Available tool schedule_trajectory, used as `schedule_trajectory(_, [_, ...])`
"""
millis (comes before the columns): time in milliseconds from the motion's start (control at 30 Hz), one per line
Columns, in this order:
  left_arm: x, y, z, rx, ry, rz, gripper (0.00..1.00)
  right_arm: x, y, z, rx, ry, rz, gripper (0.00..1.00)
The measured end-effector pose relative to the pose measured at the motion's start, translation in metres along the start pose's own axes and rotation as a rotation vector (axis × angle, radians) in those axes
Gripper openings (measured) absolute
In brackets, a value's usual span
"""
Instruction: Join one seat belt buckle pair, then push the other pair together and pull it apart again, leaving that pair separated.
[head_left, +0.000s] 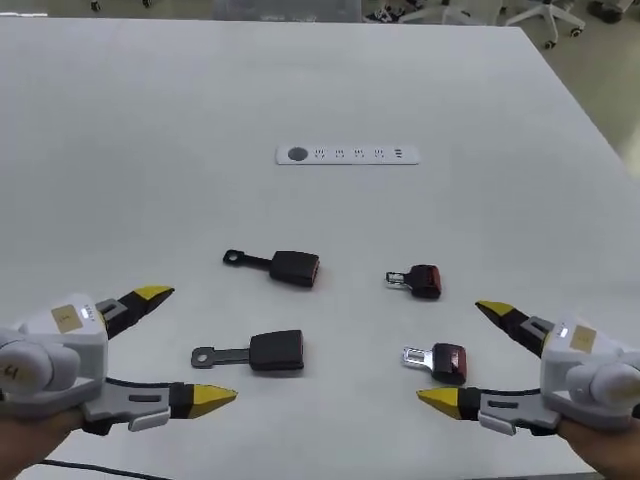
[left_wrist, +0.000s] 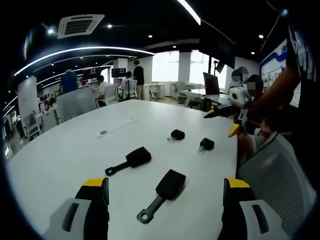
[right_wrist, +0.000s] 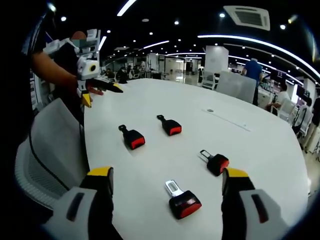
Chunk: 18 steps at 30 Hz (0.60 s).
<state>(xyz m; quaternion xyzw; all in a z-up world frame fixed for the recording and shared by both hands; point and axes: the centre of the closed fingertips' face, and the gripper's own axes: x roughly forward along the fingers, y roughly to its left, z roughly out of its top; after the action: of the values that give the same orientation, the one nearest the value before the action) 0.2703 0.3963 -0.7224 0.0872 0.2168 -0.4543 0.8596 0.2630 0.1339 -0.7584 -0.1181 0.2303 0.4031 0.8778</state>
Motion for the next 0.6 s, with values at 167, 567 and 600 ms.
schedule_trajectory(167, [0.011,0.003,-0.004,-0.007,0.012,-0.011,0.96,0.006,-0.004,-0.014,0.005,0.037,0.022,0.9])
schedule_trajectory(567, [0.04,0.006,-0.022,-0.017,0.066,-0.063,0.91,0.022,-0.018,-0.043,0.028,0.109,0.068,0.86])
schedule_trajectory(600, [0.044,0.006,-0.025,-0.017,0.073,-0.071,0.91,0.024,-0.019,-0.047,0.027,0.119,0.074,0.85])
